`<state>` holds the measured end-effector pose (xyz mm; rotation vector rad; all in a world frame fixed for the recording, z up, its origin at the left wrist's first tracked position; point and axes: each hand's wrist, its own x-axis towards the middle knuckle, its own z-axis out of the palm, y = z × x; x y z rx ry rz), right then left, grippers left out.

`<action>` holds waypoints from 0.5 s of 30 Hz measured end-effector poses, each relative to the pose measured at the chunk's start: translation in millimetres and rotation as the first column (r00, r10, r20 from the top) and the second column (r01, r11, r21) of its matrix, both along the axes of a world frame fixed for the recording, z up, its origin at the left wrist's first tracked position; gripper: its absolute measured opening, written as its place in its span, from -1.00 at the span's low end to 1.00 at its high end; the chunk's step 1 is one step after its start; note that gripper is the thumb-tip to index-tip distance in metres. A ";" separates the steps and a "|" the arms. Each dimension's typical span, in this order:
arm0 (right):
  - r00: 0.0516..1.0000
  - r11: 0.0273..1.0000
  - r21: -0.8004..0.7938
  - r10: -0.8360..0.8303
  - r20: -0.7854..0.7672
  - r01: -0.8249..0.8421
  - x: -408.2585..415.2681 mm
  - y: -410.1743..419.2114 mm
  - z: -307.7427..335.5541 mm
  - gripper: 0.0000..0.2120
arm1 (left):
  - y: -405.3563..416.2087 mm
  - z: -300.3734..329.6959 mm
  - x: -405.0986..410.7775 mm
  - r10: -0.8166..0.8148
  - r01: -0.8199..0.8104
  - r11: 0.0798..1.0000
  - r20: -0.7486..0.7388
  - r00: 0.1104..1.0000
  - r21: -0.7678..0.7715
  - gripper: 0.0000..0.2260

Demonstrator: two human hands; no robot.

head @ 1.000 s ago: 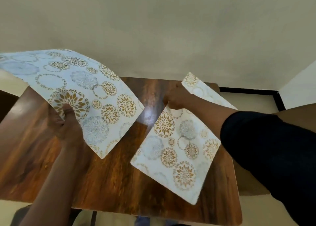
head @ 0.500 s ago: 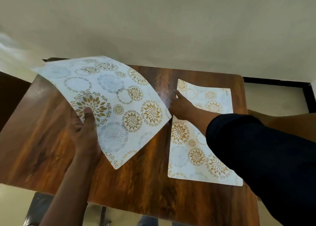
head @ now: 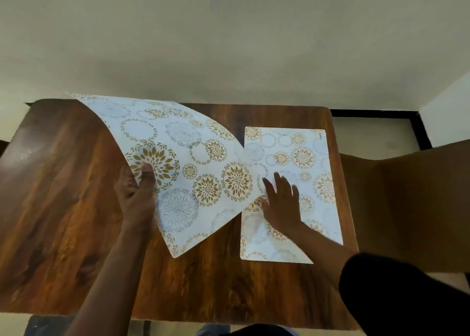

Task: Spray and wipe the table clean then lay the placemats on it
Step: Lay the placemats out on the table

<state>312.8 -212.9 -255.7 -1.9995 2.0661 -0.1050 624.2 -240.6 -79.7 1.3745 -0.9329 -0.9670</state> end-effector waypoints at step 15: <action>0.956 0.893 0.343 -0.262 -0.133 0.293 -78.8 142.1 -4.4 -0.08 | 22.0 -26.0 -35.2 -0.198 0.201 0.978 -0.064 0.978 0.055 -0.74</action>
